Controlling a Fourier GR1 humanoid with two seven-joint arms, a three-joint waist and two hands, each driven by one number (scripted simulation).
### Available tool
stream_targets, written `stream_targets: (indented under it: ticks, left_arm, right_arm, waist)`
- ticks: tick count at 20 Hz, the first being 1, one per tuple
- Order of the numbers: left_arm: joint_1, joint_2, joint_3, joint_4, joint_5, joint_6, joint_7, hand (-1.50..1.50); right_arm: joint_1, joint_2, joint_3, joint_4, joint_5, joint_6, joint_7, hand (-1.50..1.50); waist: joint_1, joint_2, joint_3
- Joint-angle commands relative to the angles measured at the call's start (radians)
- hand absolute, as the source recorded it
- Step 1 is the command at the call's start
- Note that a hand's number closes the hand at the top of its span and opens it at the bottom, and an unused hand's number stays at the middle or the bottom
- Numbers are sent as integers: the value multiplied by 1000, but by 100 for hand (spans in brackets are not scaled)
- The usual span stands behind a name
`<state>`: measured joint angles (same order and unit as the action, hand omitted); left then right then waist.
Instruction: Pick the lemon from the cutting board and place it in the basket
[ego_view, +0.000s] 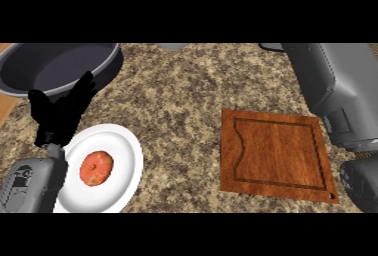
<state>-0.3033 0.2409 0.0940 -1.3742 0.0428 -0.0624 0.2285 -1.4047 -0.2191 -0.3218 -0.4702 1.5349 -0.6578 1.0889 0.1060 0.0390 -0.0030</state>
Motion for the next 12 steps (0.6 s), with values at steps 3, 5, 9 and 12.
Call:
stream_targets:
  ticks: [3,5,9,12]
  left_arm:
    - [-43,2,11,22,8,0,13,0]
    - [11,-22,-8,26,-13,13,-24,0]
    - [10,8,20,15,2,0,-20,0]
    - [-7,10,17,1,11,-4,25,0]
  right_arm:
    - [-55,-75,-39,86,81,-42,181,150]
    - [-87,-131,-45,117,107,18,179,150]
    - [-33,-168,-49,161,165,10,230,150]
    - [-55,-188,-63,166,183,18,257,150]
  waist:
    - [-17,2,0]
    - [-14,-1,0]
    - [-24,-4,1]
    - [-26,-9,2]
